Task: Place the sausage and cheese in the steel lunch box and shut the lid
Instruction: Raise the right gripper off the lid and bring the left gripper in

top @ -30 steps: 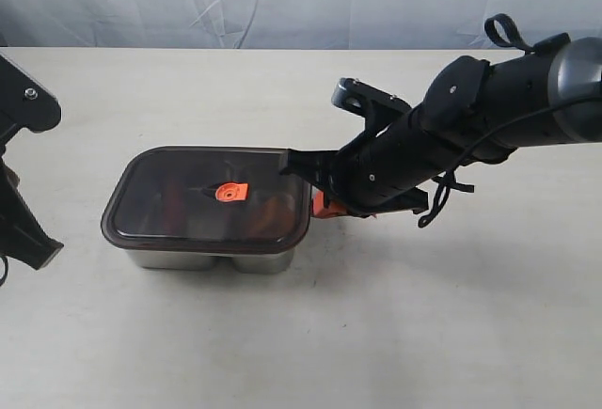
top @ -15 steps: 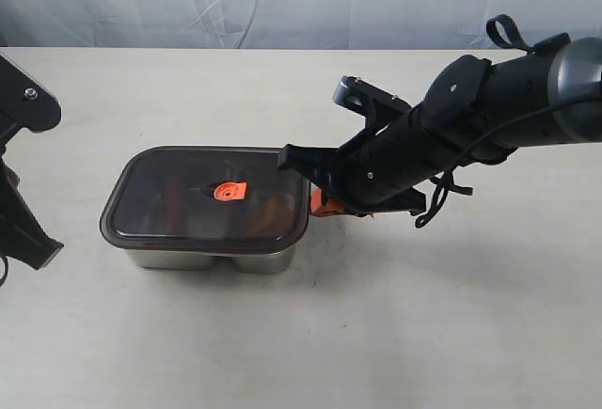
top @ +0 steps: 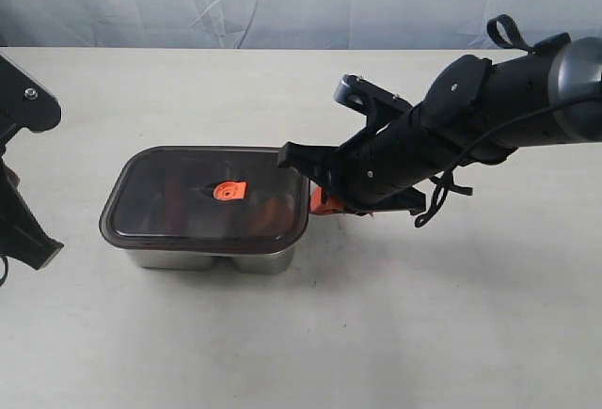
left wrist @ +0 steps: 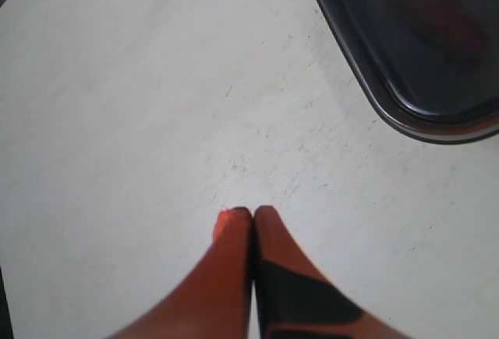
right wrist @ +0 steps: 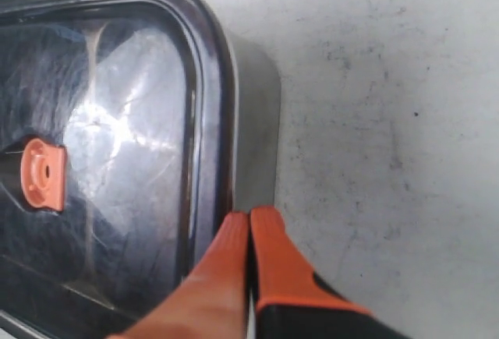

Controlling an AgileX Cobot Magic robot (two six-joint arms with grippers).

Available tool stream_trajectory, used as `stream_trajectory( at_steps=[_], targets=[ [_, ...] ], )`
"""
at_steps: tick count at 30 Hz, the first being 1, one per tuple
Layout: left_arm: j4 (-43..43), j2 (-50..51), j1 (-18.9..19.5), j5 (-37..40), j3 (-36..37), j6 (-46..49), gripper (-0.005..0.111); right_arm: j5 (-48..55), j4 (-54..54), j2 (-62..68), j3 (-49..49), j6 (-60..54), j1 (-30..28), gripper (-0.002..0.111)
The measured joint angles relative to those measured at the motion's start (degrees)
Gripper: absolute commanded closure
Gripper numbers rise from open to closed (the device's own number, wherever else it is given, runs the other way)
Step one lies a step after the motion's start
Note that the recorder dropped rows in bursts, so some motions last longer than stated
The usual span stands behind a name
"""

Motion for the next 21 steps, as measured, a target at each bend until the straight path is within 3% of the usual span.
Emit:
stream_trajectory(
  at_steps=[7,12,15,21],
  targets=[
    [-1.5,0.0,0.4,-0.4,-0.1,-0.1,0.106,0.2,-3.9,0.0,0.0,-0.3,0.0,0.109],
    [-6.0,0.0,4.8,-4.3,-1.4,0.8,0.106,-1.5,-6.7,-2.3,0.0,-0.1,-2.5,0.109],
    [-13.4,0.0,9.1,-8.6,-2.5,5.4,0.106,-2.7,-6.9,-5.3,0.0,-0.1,-4.5,0.109],
    [-39.0,5.5,16.5,-15.6,-4.5,25.1,0.106,-3.3,-5.8,-10.0,0.0,-0.1,-5.7,0.109]
  ],
)
